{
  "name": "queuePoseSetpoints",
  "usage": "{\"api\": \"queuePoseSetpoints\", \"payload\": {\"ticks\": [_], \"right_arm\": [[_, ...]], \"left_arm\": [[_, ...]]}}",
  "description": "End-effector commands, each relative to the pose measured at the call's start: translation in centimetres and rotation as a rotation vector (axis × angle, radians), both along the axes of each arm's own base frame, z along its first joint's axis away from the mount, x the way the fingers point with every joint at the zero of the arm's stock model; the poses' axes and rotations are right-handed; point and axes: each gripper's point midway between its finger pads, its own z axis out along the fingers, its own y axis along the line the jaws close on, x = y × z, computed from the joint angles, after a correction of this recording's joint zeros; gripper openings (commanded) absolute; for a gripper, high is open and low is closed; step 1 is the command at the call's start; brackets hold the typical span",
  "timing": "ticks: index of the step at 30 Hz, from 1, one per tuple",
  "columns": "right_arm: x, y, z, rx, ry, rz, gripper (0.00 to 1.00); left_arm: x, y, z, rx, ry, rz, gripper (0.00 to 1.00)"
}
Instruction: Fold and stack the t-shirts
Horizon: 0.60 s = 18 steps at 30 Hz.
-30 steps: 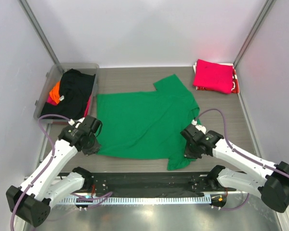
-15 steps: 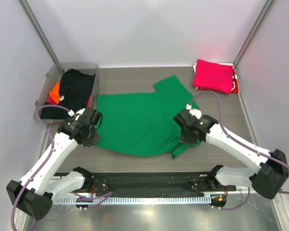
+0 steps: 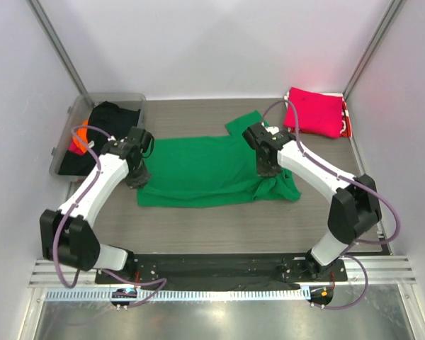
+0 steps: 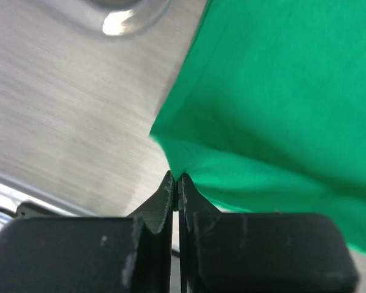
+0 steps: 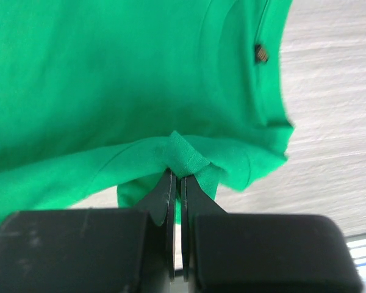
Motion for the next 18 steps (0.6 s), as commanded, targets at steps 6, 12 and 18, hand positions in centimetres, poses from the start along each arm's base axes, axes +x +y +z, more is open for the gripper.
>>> {"api": "queuePoseSetpoints", "payload": {"ticks": [6, 12, 18], "right_arm": [[4.8, -2.1, 0.5, -0.101, -0.006, 0.037, 0.01], [7.3, -2.4, -0.9, -0.120, 0.029, 0.042, 0.01], [12.2, -3.1, -0.6, -0.093, 0.006, 0.027, 0.44]], "left_arm": [[6.0, -0.3, -1.7, -0.010, -0.003, -0.037, 0.00], [7.5, 0.2, -3.9, 0.013, 0.062, -0.020, 0.01], [9.3, 0.2, -5.0, -0.028, 0.113, -0.014, 0.26]]}}
